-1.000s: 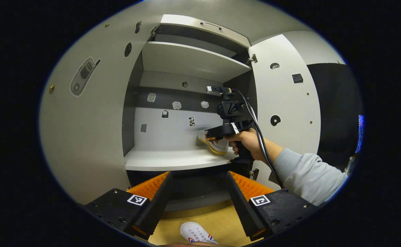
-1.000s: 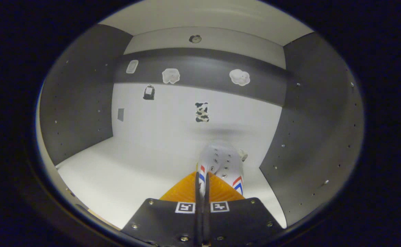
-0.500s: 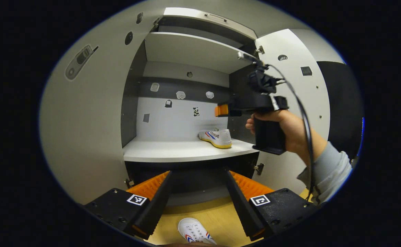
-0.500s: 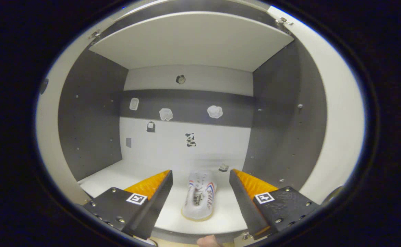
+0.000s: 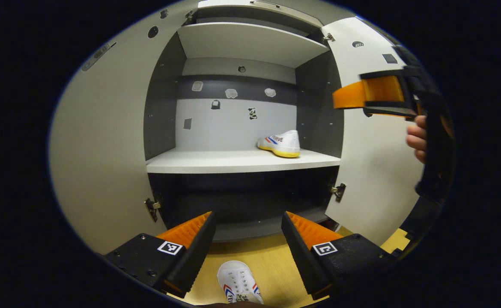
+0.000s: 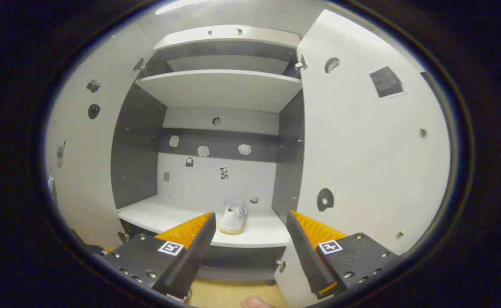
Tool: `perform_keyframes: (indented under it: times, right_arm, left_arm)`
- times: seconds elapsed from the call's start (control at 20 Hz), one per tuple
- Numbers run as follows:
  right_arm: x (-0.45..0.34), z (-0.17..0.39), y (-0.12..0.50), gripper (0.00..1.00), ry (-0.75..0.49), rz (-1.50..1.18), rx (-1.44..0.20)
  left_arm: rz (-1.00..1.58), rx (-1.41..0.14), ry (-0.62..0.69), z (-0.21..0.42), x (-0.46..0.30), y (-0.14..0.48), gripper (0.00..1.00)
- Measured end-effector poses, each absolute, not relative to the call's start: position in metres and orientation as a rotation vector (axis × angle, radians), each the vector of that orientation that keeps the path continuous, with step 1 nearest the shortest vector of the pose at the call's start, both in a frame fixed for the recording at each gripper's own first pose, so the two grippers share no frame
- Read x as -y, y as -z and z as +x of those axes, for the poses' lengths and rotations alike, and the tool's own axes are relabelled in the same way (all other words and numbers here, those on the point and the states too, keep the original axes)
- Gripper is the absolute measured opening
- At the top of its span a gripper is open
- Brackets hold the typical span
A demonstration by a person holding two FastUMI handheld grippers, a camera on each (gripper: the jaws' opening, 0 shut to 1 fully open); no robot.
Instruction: Grab one shoe with the right hand and put it into the shoe cabinet, grab the other shoe with the left hand and put it into the shoe cabinet; then close the right door with the right hand and the left door with the left hand.
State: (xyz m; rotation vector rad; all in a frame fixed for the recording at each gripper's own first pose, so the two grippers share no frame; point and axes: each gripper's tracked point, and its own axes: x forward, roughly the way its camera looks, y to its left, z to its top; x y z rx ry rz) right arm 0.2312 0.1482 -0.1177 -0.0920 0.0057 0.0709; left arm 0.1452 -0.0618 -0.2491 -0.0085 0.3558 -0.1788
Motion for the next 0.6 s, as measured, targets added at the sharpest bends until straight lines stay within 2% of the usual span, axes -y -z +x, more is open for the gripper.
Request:
perform_keyframes:
  times: [0.2,0.35,0.6]
  right_arm:
    - [-0.115,0.177,0.165,0.98,-0.032,-0.008,-0.045]
    - [-0.111,0.142,0.189,0.98,-0.067,0.049,-0.043]
    - [-0.089,0.128,0.185,0.98,-0.037,0.044,-0.008]
  left_arm:
    - [0.035,-0.329,0.119,0.137,0.047,0.272,0.94]
    - [0.069,-0.369,0.105,0.119,0.035,0.309,0.94]
    - [0.132,-0.458,0.123,0.081,0.020,0.373,0.93]
